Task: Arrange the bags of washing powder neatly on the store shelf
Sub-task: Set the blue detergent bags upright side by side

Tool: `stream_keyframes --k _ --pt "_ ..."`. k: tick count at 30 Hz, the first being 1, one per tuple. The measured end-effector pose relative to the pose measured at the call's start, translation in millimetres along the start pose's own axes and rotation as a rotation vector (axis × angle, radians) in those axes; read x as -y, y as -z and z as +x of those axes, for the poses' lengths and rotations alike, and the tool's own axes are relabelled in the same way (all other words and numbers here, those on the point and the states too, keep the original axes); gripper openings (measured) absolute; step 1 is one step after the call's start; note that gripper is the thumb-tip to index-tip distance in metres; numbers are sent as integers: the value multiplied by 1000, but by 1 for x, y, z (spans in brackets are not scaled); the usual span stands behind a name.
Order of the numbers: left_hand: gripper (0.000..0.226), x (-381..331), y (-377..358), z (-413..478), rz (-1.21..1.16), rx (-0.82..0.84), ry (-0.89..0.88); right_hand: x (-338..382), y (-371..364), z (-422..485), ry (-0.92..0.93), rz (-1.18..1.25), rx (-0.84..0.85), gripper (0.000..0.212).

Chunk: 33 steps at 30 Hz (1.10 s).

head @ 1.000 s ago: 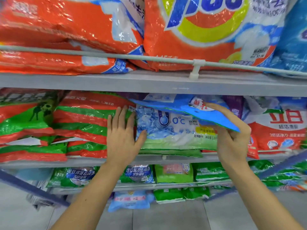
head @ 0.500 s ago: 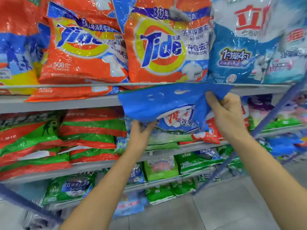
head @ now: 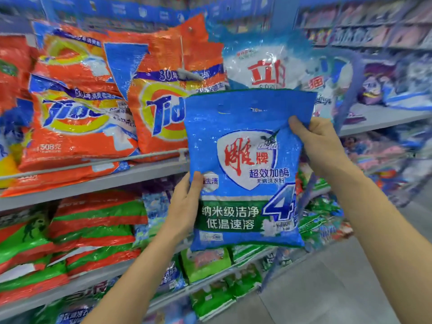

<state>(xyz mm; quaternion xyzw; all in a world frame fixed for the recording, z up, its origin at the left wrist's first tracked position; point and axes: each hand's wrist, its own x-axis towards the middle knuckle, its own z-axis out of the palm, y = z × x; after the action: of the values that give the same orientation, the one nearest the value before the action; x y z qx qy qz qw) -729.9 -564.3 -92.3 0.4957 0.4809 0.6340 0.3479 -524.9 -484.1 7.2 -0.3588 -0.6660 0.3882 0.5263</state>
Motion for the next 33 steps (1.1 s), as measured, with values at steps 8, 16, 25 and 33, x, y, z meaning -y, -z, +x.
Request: stream_keyframes --k 8,16,25,33 --pt "41 -6 -3 6 -401 165 470 15 1 1 4 73 82 27" --pt "45 -9 2 7 -321 201 371 15 3 3 -28 -46 66 23" --pt "39 -14 -5 18 -436 116 405 -28 9 -35 -235 201 35 78" --pt "47 1 -41 12 -474 210 471 -60 11 -88 -191 33 -275 45"
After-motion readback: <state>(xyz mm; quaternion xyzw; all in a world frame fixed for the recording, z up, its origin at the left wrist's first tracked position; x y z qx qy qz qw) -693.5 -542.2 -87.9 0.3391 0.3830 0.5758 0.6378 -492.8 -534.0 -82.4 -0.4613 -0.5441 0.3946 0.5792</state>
